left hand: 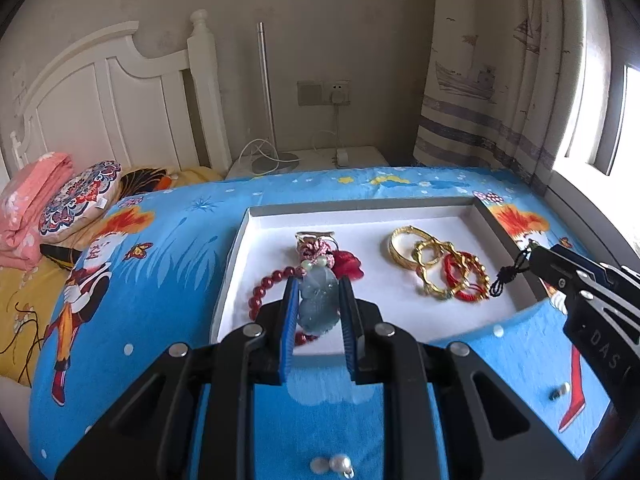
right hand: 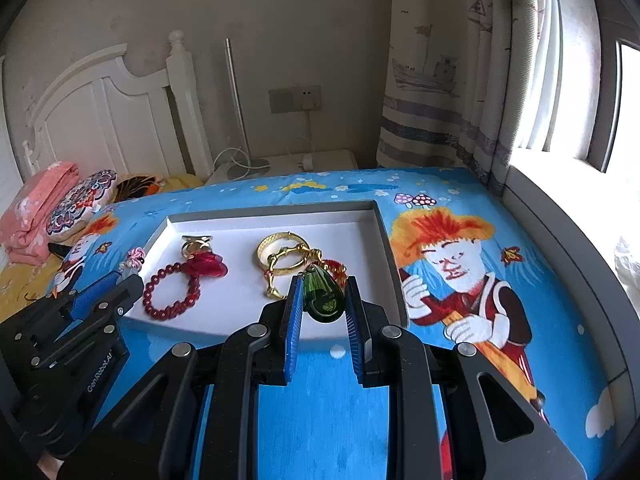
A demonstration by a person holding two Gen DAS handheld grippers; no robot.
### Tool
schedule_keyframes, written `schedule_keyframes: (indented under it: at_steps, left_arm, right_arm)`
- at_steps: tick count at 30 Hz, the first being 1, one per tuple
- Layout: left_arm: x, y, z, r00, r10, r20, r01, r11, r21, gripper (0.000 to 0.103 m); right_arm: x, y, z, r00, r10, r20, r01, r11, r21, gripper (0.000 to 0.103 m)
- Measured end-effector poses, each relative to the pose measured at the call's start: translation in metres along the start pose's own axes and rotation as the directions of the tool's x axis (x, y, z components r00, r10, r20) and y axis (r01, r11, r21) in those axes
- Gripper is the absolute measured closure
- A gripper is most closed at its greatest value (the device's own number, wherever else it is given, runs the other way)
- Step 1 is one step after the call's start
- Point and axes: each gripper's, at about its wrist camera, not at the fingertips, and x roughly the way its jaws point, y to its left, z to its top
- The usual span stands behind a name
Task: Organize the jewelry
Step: 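Carry the jade charm and green pendant into the tray and open both tools, then withdraw both tools from the tray toward the two pearl earrings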
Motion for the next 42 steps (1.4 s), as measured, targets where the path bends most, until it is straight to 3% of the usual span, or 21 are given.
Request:
schedule_keyframes:
  at_steps: [7, 16, 23, 25, 27, 30, 32, 34, 39, 42]
  left_arm:
    - [0.022, 0.009, 0.015, 1.0, -0.005, -0.009, 0.005, 1.0, -0.026, 0.083]
    - [0.053, -0.009, 0.023, 0.997, -0.059, -0.045, 0.059, 0.998, -0.001, 0.083]
    - [0.077, -0.017, 0.016, 0.99, -0.089, -0.106, 0.09, 0.996, 0.005, 0.083]
    - [0.08, -0.017, 0.014, 0.989, -0.096, -0.109, 0.097, 0.995, 0.001, 0.08]
    - [0.079, -0.017, 0.014, 0.99, -0.099, -0.105, 0.1, 0.995, 0.001, 0.066]
    - [0.079, -0.016, 0.014, 0.991, -0.09, -0.103, 0.091, 0.996, 0.001, 0.061]
    - [0.077, -0.014, 0.014, 0.992, -0.08, -0.101, 0.08, 0.997, -0.004, 0.06]
    - [0.073, -0.01, 0.015, 0.993, -0.07, -0.098, 0.07, 0.998, -0.009, 0.057]
    - [0.052, -0.008, 0.012, 0.99, -0.108, -0.092, 0.11, 0.994, 0.017, 0.045]
    - [0.037, -0.006, 0.002, 0.987, -0.125, -0.099, 0.129, 0.991, 0.034, 0.044]
  right_arm:
    - [0.02, -0.002, 0.015, 1.0, -0.009, -0.001, 0.009, 1.0, 0.007, 0.081]
    - [0.051, 0.009, 0.026, 1.0, -0.001, -0.026, 0.001, 1.0, 0.002, 0.081]
    - [0.082, 0.012, 0.019, 0.995, -0.012, -0.095, 0.011, 1.0, -0.012, 0.08]
    - [0.087, 0.009, 0.016, 0.994, -0.024, -0.11, 0.024, 1.0, -0.004, 0.08]
    - [0.091, 0.008, 0.016, 0.993, -0.033, -0.118, 0.032, 0.999, -0.003, 0.08]
    - [0.095, 0.007, 0.015, 0.991, -0.035, -0.132, 0.035, 0.999, 0.0, 0.08]
    - [0.097, 0.006, 0.014, 0.989, -0.037, -0.147, 0.038, 0.999, 0.007, 0.07]
    - [0.096, 0.004, 0.014, 0.988, -0.043, -0.147, 0.046, 0.999, 0.017, 0.043]
    - [0.079, -0.003, 0.018, 0.992, -0.049, -0.118, 0.05, 0.999, 0.012, 0.033]
    - [0.066, -0.01, 0.015, 0.993, -0.026, -0.112, 0.026, 1.0, 0.003, 0.031]
